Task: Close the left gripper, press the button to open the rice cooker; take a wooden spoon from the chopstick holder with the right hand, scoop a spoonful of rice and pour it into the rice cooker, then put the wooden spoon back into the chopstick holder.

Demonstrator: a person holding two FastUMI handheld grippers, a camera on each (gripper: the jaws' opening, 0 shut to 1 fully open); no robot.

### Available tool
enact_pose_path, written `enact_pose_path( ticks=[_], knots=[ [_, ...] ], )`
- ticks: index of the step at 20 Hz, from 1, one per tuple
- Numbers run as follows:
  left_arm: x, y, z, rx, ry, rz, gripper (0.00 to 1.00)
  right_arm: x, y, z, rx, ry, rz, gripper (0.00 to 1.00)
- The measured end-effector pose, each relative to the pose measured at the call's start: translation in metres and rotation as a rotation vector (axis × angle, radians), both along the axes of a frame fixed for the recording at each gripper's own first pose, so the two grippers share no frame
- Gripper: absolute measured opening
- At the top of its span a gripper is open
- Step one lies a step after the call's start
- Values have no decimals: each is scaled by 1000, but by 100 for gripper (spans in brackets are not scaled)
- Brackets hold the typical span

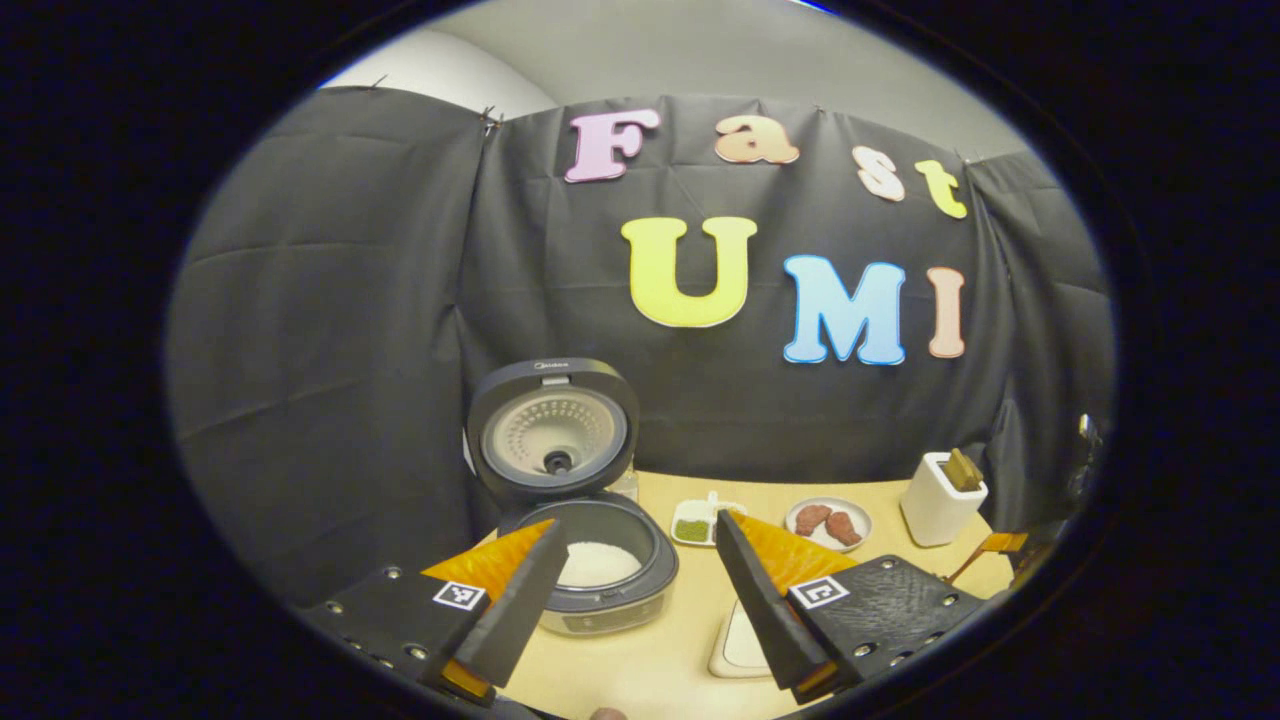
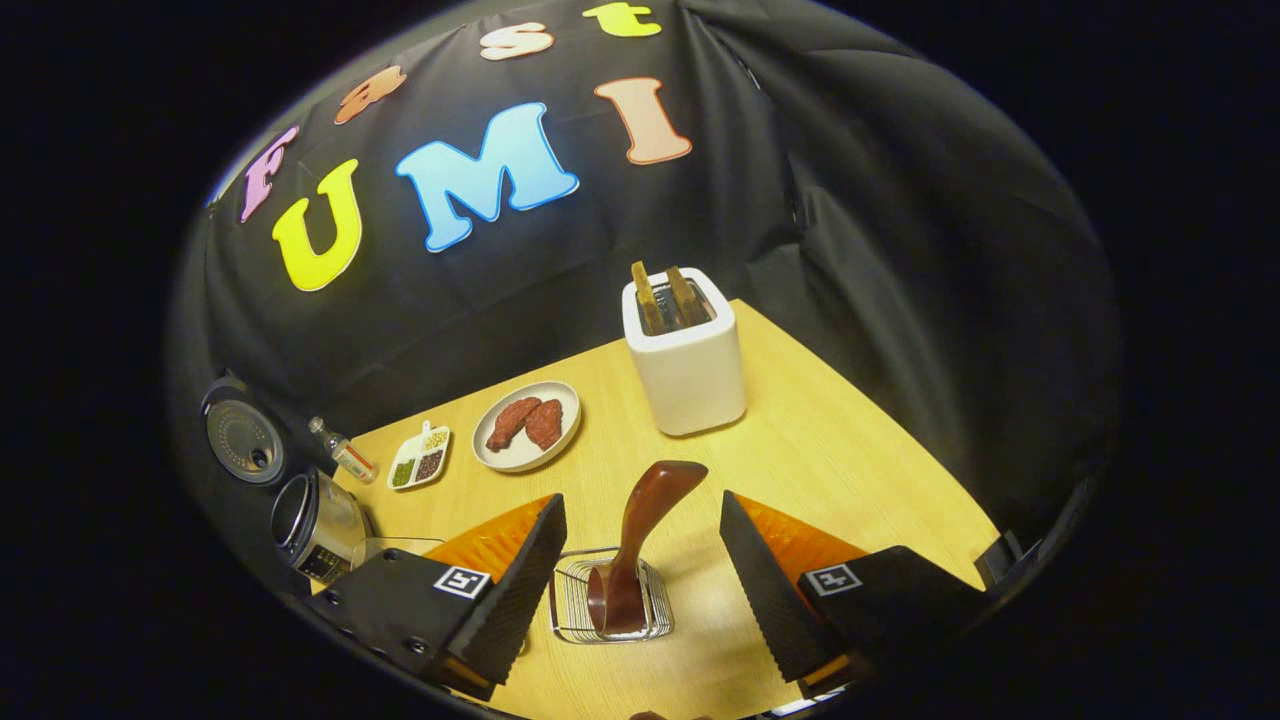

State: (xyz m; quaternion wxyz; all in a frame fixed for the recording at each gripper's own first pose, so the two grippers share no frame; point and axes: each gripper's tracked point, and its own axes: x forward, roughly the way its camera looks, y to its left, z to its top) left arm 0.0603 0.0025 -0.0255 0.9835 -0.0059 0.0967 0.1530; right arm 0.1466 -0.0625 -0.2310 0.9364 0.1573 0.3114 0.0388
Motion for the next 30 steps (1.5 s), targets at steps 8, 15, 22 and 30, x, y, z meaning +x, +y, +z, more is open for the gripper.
enact_pose_path(
  ticks=[8,15,22,30],
  knots=[
    [-26,-23,-20,-12,58,107,93,33,15,-50,76,117,113,98],
    [-31,-43,-30,-66,79,96,94,46,25,-66,167,173,129,89],
    [-13,-52,-46,-55,118,26,94,42,29,-55,277,247,69,31],
    [28,-34,-54,-45,128,-134,93,28,24,-4,225,100,-40,23]
  ],
)
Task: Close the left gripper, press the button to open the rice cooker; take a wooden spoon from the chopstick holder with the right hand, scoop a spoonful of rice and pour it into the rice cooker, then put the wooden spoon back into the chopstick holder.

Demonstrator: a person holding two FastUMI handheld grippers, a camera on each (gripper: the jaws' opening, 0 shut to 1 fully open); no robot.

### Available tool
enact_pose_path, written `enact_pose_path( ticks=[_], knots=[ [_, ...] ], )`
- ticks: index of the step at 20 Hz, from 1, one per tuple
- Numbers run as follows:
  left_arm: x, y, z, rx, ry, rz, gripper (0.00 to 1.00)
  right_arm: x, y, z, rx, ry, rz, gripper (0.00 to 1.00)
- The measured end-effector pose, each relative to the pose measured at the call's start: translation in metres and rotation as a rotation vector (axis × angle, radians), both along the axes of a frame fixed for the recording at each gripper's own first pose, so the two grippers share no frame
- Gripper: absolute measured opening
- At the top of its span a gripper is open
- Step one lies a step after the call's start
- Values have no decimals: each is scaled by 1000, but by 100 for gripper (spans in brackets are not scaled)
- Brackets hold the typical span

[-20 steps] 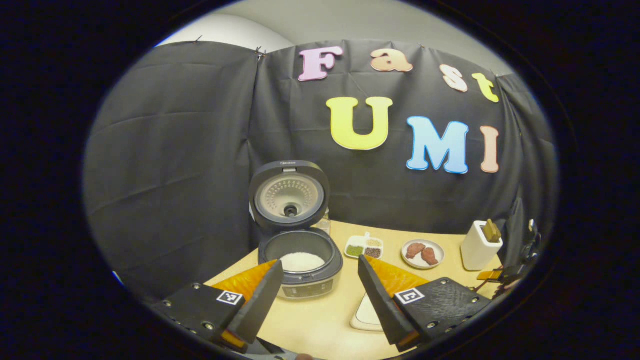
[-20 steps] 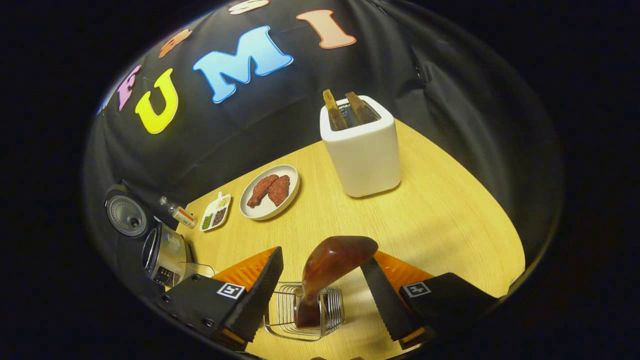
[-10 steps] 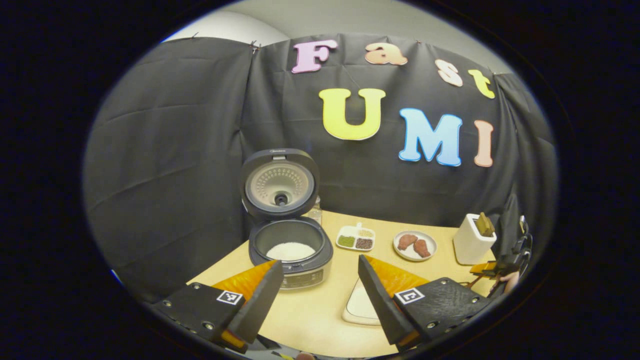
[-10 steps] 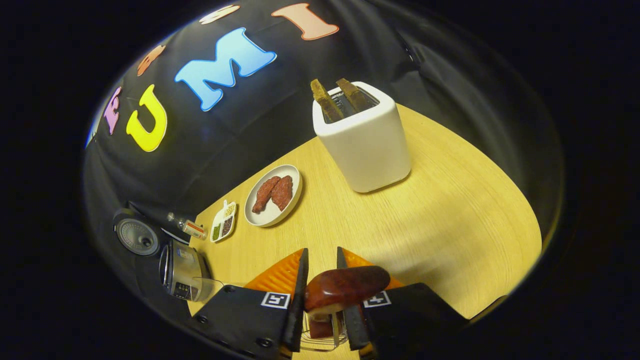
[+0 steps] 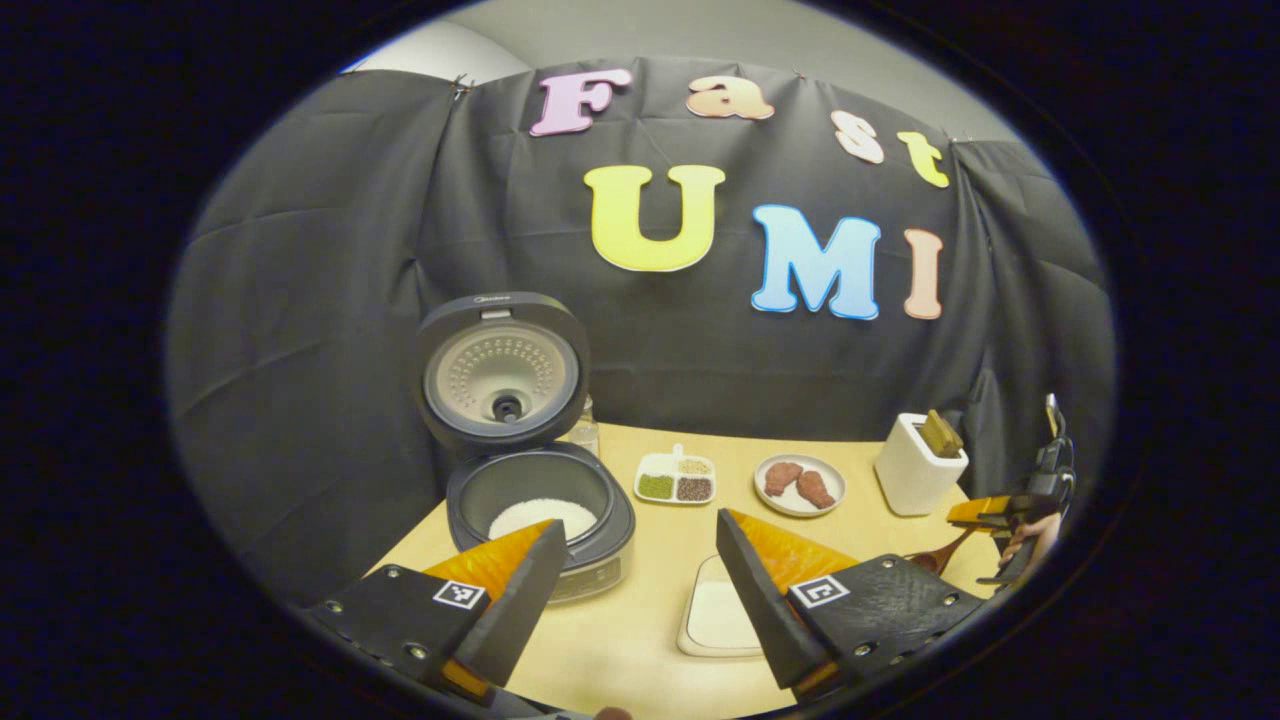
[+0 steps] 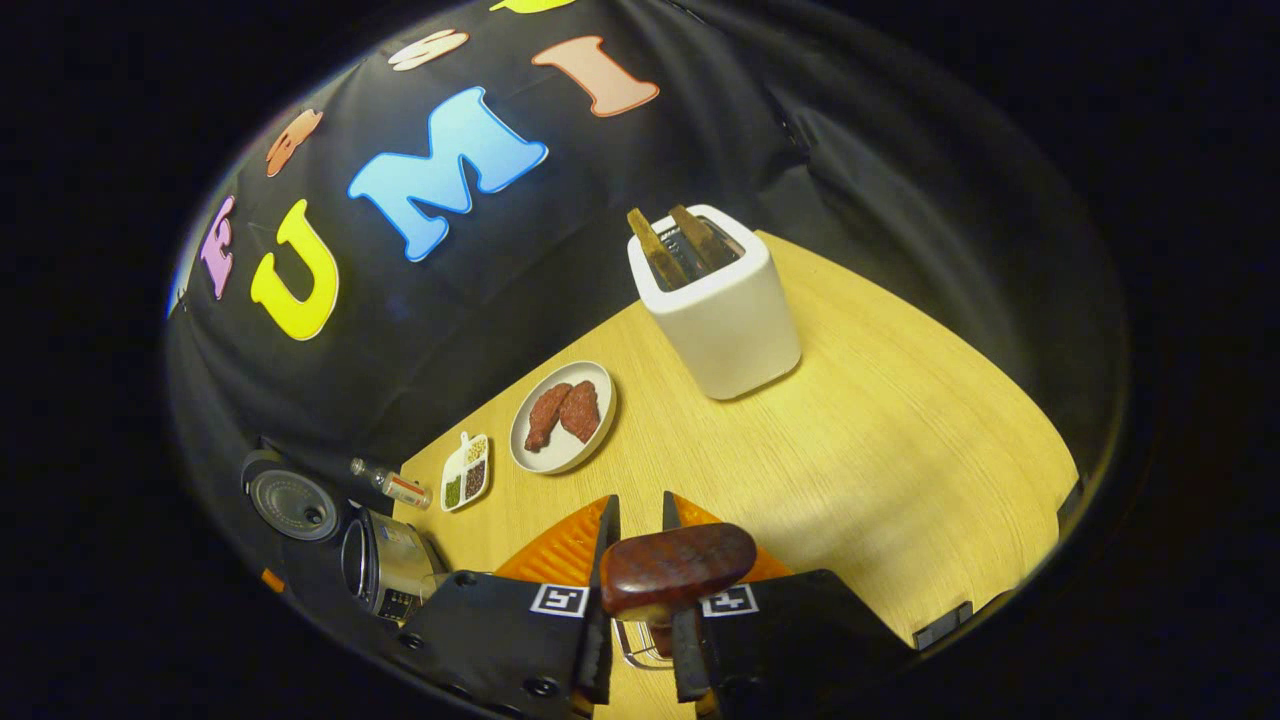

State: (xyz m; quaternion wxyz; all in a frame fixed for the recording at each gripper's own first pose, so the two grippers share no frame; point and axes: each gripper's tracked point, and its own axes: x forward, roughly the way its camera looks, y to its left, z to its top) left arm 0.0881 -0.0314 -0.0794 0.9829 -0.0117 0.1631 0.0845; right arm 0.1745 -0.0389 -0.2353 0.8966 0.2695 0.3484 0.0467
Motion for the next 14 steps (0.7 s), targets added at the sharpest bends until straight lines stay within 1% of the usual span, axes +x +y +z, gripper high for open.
enact_pose_path(
  ticks=[2,3,6,10,14],
  knots=[
    [8,10,-3,8,-2,-39,94,-10,-4,18,-30,-48,-41,23],
    [11,14,-2,5,-5,-61,93,-15,-4,26,-49,-71,-61,23],
    [20,24,-6,10,-13,-128,94,-34,-12,49,-80,-117,-136,23],
    [29,31,-8,34,-44,-219,94,-58,-13,74,-79,-160,-202,23],
    [32,36,-18,13,-49,-285,94,-80,-14,92,-90,-194,-260,23]
  ],
)
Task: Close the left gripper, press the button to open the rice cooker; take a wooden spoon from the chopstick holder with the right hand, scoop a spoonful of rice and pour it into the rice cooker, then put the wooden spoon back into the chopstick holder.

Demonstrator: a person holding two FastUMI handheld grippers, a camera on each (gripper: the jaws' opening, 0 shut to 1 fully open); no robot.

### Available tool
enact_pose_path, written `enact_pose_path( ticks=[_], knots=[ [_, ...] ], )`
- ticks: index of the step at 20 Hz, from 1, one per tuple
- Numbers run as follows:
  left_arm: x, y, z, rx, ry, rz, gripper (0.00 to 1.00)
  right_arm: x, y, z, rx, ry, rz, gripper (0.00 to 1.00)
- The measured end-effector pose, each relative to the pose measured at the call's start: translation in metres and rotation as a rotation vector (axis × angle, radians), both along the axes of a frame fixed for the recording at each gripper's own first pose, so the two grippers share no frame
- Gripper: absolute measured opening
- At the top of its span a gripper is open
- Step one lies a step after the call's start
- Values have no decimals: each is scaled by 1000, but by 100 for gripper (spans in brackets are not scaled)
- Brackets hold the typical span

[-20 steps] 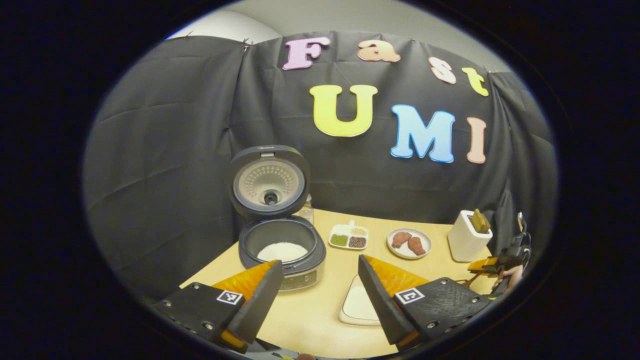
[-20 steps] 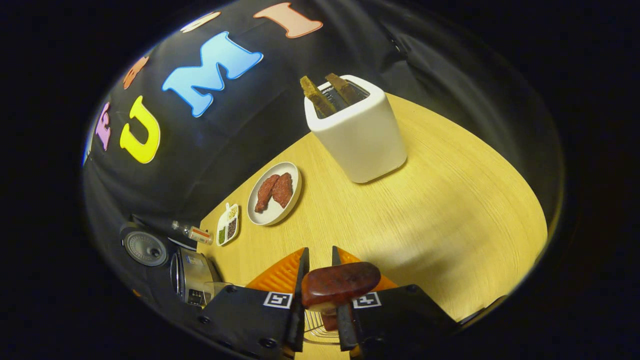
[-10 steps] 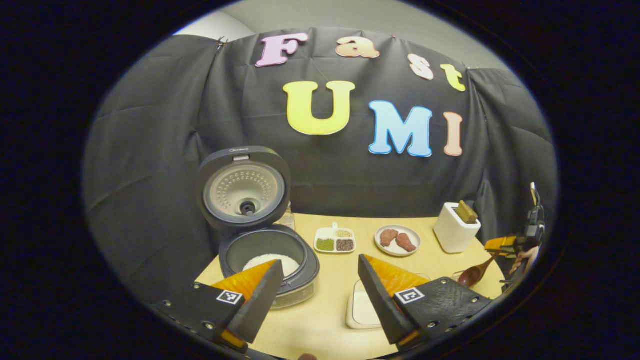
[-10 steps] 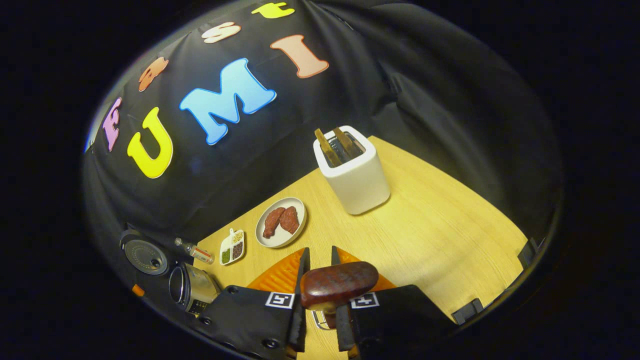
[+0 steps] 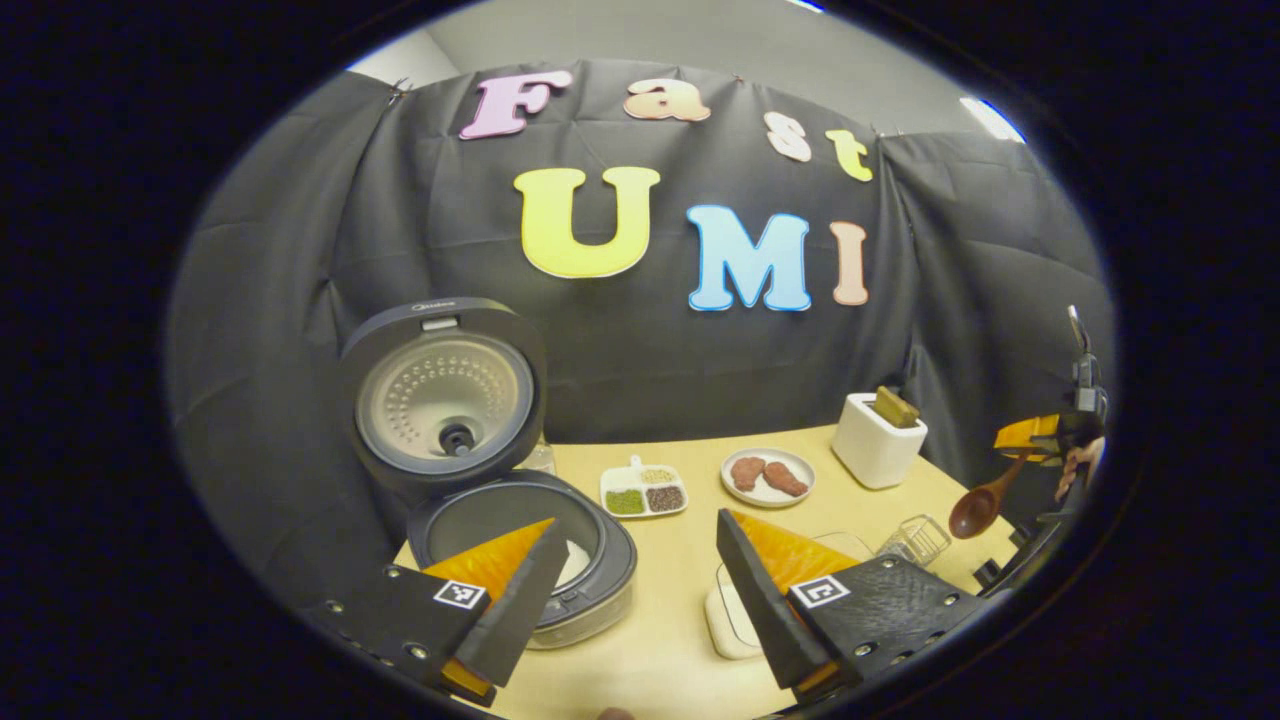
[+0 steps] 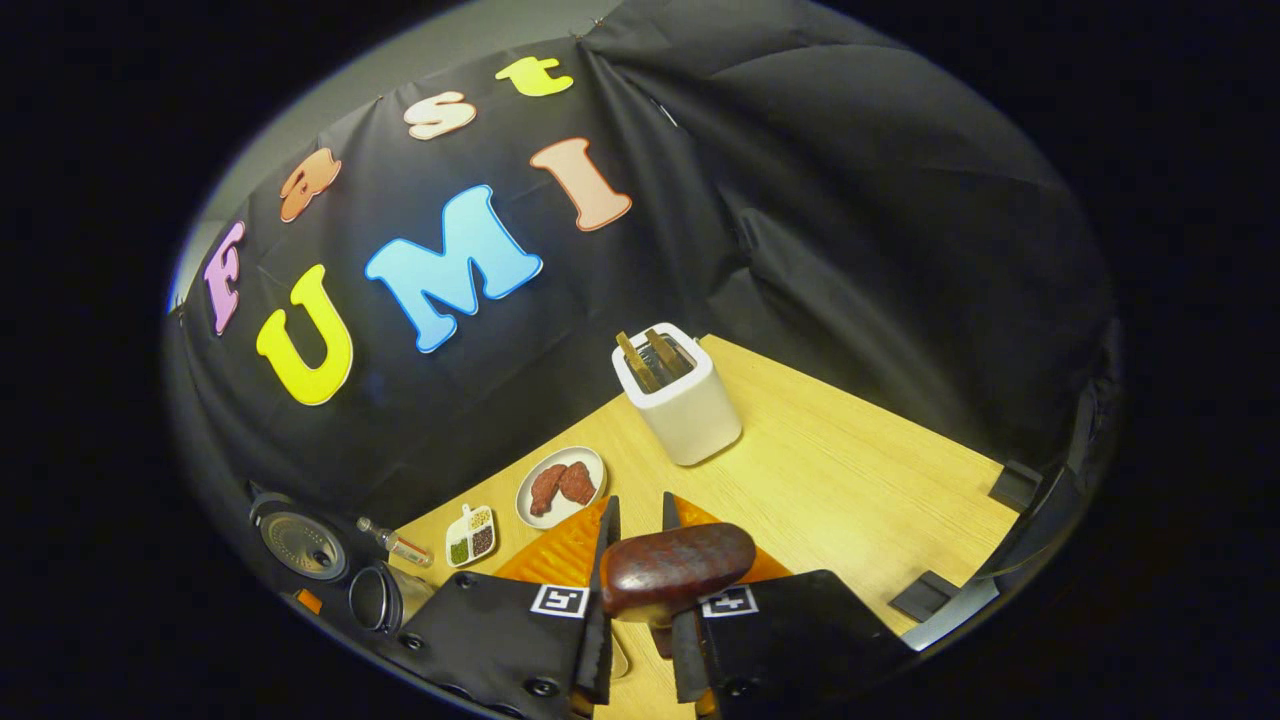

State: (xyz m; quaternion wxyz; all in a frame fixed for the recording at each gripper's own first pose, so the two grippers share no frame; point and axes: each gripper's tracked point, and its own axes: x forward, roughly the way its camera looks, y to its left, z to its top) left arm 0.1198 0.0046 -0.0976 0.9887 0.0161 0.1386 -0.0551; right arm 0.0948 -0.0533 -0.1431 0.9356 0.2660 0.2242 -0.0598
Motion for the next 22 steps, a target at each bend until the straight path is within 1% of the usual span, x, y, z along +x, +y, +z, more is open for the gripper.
enact_pose_path(
  ticks=[3,5,9,11,13,16,19,20,22],
  knots=[
    [0,7,-11,-4,-1,-39,94,-18,13,10,-8,-16,-6,23],
    [-1,17,-18,3,5,-46,94,-22,31,14,11,-22,5,24],
    [-9,43,-19,-11,5,-24,93,-15,74,27,77,-50,50,24],
    [-14,61,-21,-7,3,3,93,-7,99,36,105,-62,90,24],
    [-19,78,-23,-16,11,37,94,2,122,39,109,-61,134,24],
    [-29,98,-30,-50,23,86,94,14,159,41,71,-53,226,23],
    [-36,114,-43,-72,42,127,94,22,193,30,-3,-36,313,23],
    [-39,120,-48,-75,52,145,96,24,202,26,-31,-29,340,23],
    [-44,126,-56,-93,62,166,94,27,217,15,-106,-15,392,23]
  ],
)
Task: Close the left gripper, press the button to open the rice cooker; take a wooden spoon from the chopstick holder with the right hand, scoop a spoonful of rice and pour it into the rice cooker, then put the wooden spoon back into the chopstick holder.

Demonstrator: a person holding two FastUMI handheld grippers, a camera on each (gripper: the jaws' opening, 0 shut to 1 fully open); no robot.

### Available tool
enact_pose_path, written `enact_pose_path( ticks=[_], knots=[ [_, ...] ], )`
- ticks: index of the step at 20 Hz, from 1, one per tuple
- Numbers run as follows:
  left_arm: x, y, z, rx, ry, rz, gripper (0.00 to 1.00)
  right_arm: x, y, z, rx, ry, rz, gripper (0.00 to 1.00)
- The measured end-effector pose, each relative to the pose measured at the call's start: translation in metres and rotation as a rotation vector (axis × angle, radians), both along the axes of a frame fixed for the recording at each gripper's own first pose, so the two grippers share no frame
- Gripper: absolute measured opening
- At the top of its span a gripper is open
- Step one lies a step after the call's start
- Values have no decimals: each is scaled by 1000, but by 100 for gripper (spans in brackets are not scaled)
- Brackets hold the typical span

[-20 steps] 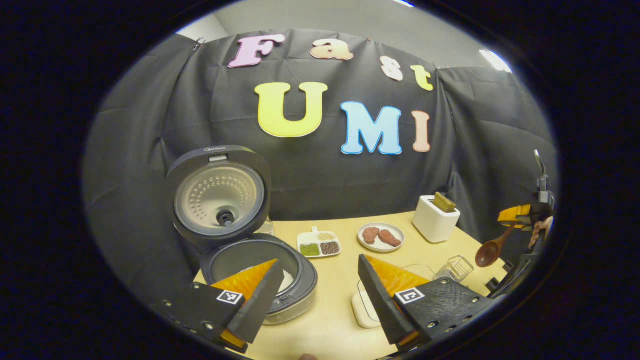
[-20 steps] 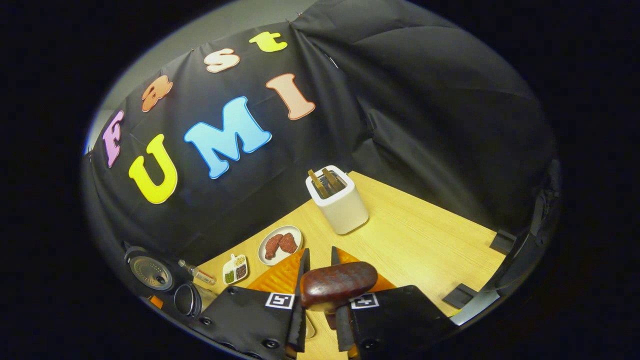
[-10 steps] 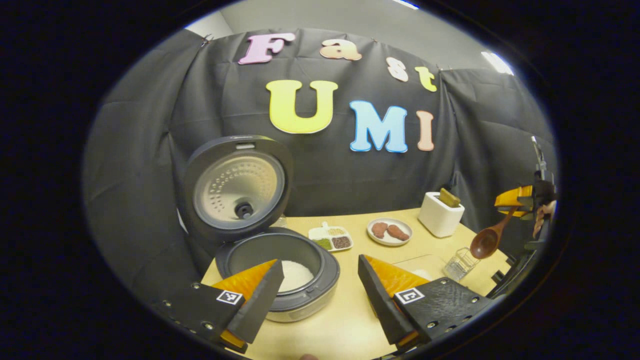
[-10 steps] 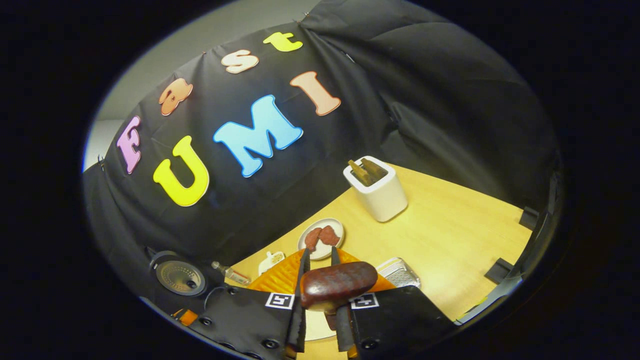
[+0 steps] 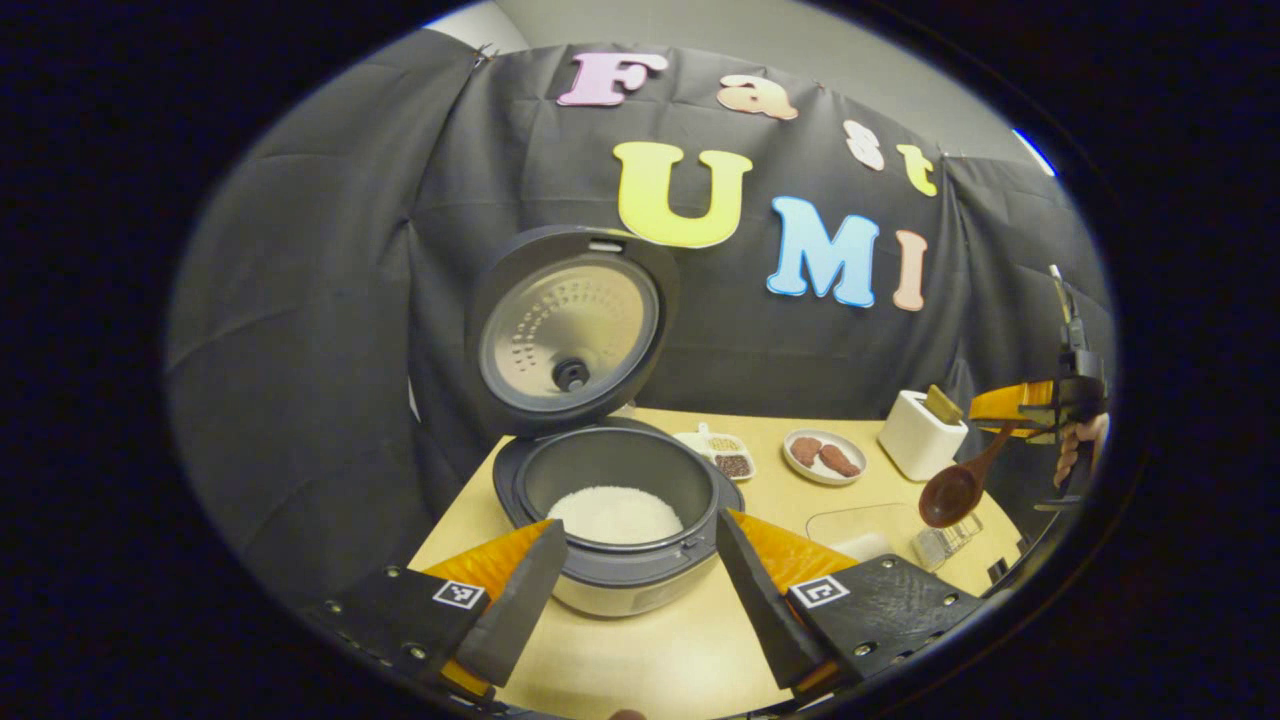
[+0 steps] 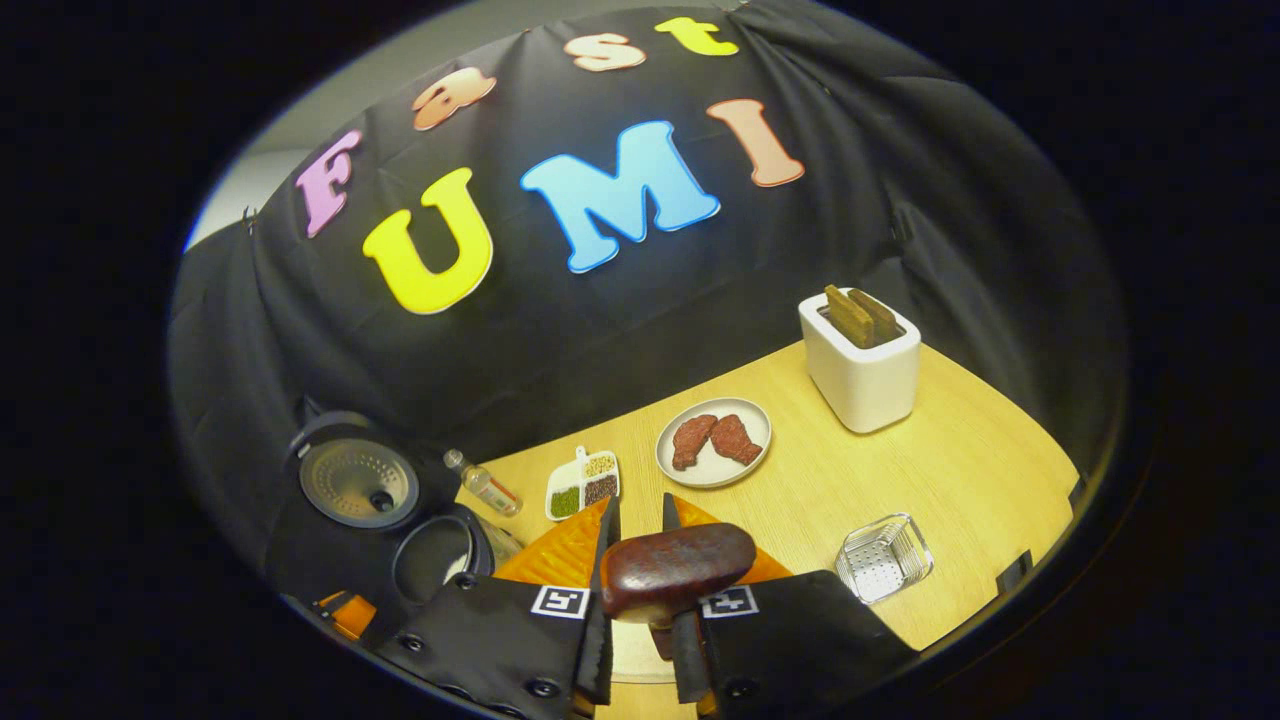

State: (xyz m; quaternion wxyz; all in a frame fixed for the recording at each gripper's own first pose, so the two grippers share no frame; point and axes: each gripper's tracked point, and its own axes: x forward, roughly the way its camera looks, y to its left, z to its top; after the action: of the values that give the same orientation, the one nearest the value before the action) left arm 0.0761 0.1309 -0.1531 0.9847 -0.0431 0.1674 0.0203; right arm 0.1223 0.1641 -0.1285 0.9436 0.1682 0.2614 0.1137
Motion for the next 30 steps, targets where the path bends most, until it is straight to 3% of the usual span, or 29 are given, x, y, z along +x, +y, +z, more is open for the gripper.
enact_pose_path(
  ticks=[6,12,16,22,25,30],
  knots=[
    [-18,16,-27,-49,40,63,93,5,34,-46,-279,0,160,23],
    [-34,33,-46,-68,75,121,94,4,50,-81,-445,-12,261,24],
    [-39,35,-50,-171,85,156,95,2,53,-111,-547,-13,339,25],
    [-49,45,-55,-160,90,183,94,-16,77,-142,-513,65,381,25],
    [-50,48,-58,-163,101,195,94,-31,97,-154,-420,134,407,26],
    [-57,44,-62,-186,102,212,95,-32,100,-158,-253,262,348,25]
  ],
)
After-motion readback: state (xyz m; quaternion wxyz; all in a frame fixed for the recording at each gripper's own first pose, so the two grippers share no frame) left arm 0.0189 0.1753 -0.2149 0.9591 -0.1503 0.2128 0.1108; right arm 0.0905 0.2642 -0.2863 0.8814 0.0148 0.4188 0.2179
